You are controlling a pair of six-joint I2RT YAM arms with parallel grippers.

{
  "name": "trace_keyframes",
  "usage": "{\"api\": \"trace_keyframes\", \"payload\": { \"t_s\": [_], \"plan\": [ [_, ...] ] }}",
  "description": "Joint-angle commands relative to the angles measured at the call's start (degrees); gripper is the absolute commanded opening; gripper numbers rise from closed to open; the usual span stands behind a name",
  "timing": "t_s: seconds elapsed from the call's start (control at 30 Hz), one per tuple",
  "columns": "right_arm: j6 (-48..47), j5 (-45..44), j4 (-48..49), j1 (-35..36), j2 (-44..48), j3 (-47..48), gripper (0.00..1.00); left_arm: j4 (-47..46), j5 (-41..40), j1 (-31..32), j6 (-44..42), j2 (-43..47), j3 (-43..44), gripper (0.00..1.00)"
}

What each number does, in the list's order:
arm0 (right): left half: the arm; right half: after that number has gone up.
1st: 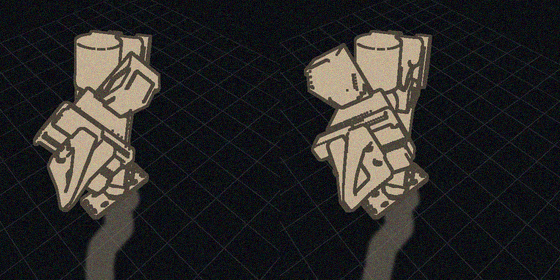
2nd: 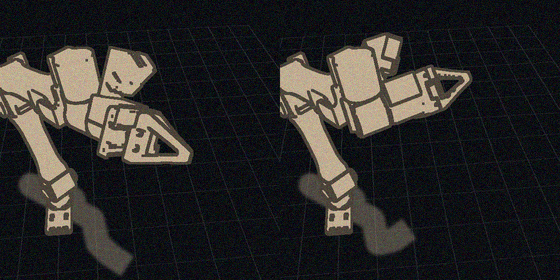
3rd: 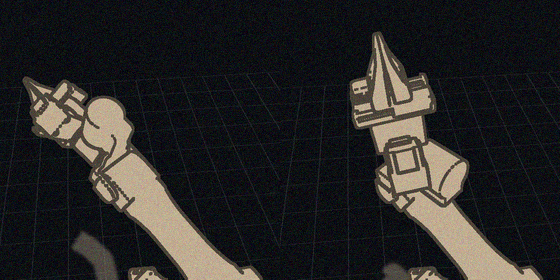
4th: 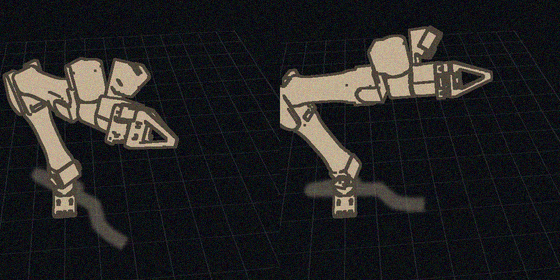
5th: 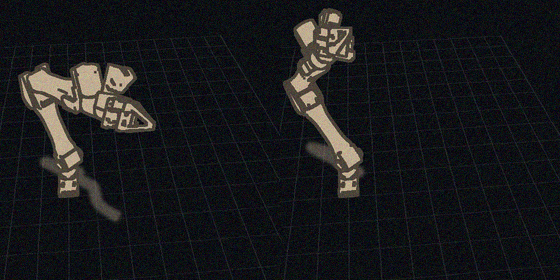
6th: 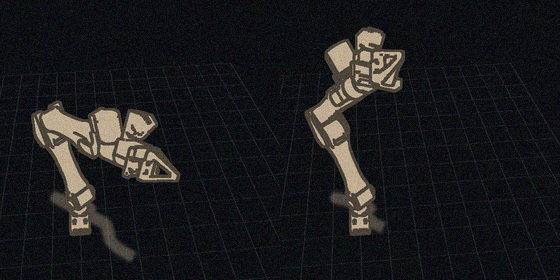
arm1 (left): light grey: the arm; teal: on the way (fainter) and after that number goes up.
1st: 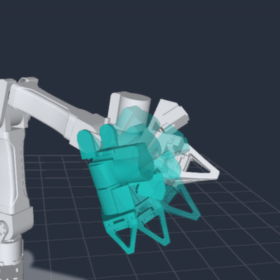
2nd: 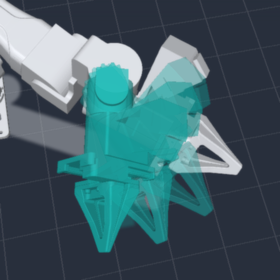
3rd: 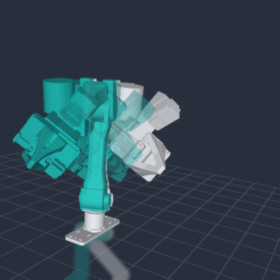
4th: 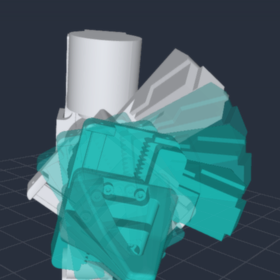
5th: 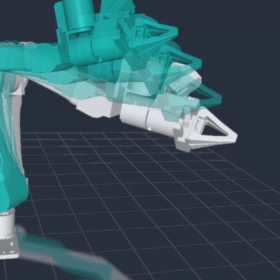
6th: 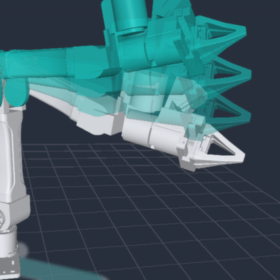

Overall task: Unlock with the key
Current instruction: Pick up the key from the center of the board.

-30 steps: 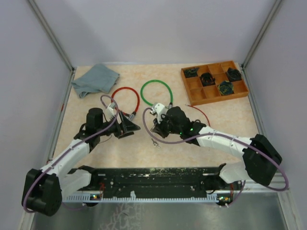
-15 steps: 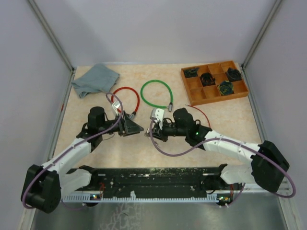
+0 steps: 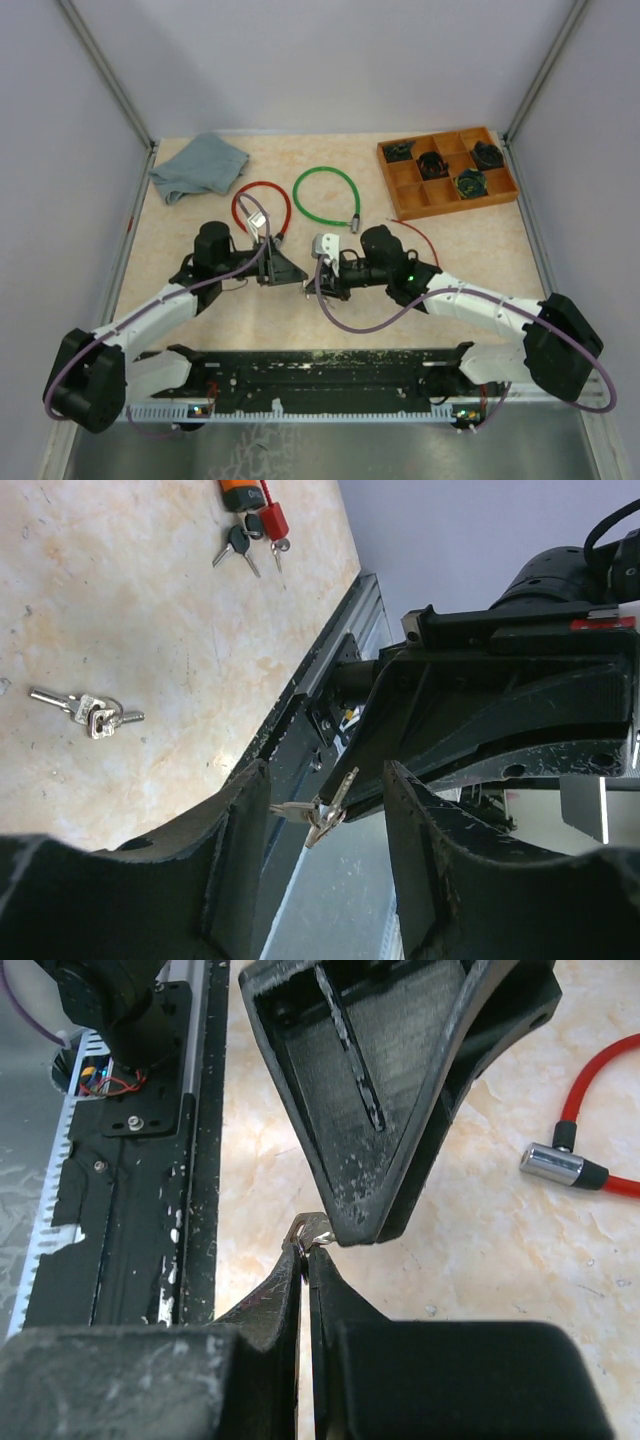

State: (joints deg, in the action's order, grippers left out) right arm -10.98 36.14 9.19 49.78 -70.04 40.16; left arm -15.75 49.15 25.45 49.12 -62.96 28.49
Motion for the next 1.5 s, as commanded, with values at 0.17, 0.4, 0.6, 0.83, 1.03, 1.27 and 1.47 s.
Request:
{"api": "trace_keyframes", "payload": {
  "t_s": [0.17,0.4,0.6,0.83,1.03,1.27,1.47],
  "plan": [
    [-2.1,1.8,1.2,0.7,0.1,2.6,0.0,-3.2,-0.2,1.9,-0.5,-0.5,2.0,0.38],
    [-1.6,-3.1,2.1,0.7,1.1,1.4,0.21,4.3,-7.3,2.4,-1.0,1.3,3.1,0.0],
    [-2.7,-11.1,10.0,0.8,6.6,-5.3,0.4,22.4,-27.9,6.2,-2.1,3.5,9.8,0.0],
    [-8.4,-18.8,24.6,3.4,10.7,-14.0,0.46,35.1,-47.2,11.0,2.6,4.0,16.4,0.0],
    [-13.2,-28.9,35.9,8.9,6.5,-15.3,0.46,42.2,-57.6,14.0,9.8,2.6,20.1,0.0],
    [-17.1,-32.7,45.1,13.2,-3.4,-13.4,0.43,44.4,-60.1,15.7,15.3,-0.7,22.9,0.0],
    [-18.9,-38.8,52.3,15.6,-10.5,-12.1,0.39,45.4,-61.3,16.8,17.9,-1.9,23.8,0.0]
  ]
}}
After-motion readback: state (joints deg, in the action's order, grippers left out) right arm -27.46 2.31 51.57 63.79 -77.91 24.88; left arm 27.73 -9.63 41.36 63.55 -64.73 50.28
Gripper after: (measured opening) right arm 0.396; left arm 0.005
